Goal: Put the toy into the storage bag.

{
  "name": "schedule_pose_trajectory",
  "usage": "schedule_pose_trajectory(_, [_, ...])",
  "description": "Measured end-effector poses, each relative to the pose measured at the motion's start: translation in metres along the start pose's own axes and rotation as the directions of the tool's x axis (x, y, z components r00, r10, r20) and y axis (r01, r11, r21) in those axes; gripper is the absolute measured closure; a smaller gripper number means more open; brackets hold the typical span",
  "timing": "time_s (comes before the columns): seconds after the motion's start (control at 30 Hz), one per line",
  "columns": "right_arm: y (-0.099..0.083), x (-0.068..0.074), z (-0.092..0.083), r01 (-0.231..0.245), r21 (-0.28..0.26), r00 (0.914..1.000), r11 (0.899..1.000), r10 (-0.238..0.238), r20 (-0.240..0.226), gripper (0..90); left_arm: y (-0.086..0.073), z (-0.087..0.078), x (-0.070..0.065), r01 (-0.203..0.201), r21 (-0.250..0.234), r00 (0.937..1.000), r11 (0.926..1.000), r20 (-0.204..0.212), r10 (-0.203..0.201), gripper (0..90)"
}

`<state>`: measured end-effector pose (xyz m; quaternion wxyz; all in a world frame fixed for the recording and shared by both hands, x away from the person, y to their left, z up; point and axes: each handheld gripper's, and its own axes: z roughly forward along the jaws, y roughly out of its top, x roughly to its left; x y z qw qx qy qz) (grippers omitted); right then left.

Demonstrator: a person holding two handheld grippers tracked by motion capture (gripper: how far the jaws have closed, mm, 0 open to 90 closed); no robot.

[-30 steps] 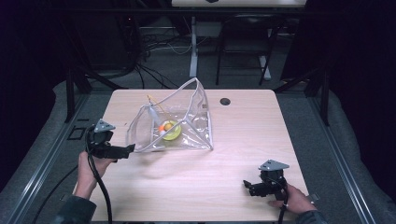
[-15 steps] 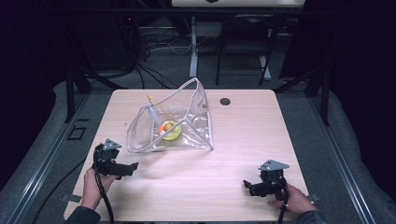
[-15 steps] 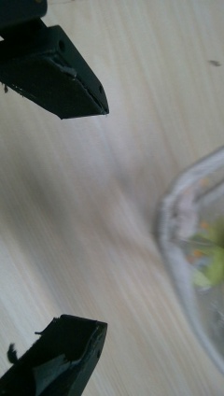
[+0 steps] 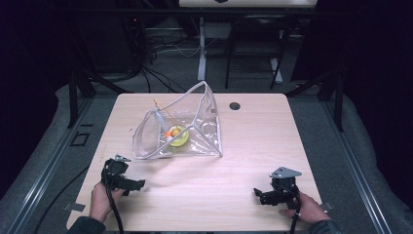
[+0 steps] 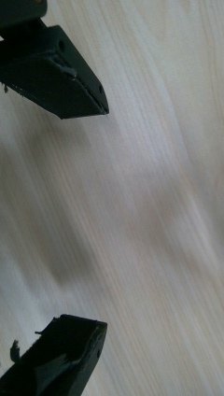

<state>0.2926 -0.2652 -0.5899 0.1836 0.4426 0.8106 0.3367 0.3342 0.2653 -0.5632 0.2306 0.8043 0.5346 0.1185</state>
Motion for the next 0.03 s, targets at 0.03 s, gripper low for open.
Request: schedule_pose_trajectory(0.03, [0.0, 0.0, 0.0, 0.0, 0.0, 1.0, 1.0, 0.0, 0.001, 0.0, -0.0005, 0.0008, 0.0015, 0.005, 0.006, 1.0, 1.0, -0.001, -0.005, 0.0])
